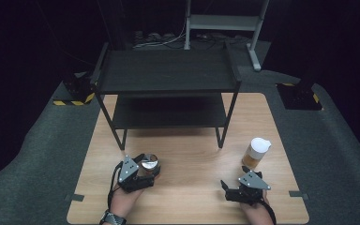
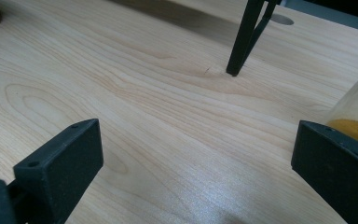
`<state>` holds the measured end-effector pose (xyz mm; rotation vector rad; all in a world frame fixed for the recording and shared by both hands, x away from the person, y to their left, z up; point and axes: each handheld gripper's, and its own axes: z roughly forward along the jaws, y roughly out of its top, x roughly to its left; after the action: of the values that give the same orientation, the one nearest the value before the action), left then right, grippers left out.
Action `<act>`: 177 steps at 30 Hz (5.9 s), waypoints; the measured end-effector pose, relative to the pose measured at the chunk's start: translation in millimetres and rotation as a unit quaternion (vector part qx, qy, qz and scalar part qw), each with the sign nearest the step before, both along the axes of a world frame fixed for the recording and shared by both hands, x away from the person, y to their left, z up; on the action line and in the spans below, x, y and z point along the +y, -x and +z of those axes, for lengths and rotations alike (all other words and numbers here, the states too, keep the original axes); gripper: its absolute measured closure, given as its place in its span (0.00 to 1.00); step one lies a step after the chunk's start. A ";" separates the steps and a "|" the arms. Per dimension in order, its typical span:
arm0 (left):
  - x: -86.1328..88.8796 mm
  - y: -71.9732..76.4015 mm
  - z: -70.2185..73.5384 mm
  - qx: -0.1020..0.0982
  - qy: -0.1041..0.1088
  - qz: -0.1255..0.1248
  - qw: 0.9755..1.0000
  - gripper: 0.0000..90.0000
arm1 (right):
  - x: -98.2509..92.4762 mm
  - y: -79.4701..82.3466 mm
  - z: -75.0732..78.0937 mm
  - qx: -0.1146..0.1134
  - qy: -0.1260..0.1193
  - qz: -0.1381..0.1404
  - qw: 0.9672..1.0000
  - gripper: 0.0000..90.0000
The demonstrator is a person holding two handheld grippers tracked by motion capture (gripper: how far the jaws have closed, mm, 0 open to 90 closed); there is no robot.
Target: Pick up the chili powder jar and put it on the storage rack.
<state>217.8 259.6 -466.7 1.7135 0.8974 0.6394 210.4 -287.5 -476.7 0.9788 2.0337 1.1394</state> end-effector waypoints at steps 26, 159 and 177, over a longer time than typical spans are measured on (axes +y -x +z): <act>7.4 7.5 5.1 -0.022 0.014 0.004 1.000 0.39 | -1.8 -0.3 -0.3 0.000 -0.004 0.002 1.000 0.01; 11.0 -49.7 249.2 -0.207 0.078 0.049 0.974 0.38 | -1.4 -1.2 0.9 0.003 0.002 0.009 1.000 0.02; -10.1 -93.2 241.1 -0.191 0.084 0.061 0.976 0.38 | -3.8 -2.0 0.5 0.003 -0.001 0.016 1.000 0.02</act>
<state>311.0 249.5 -225.6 1.3326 0.7622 0.9128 212.4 -291.3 -476.1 0.9556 2.0600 1.1560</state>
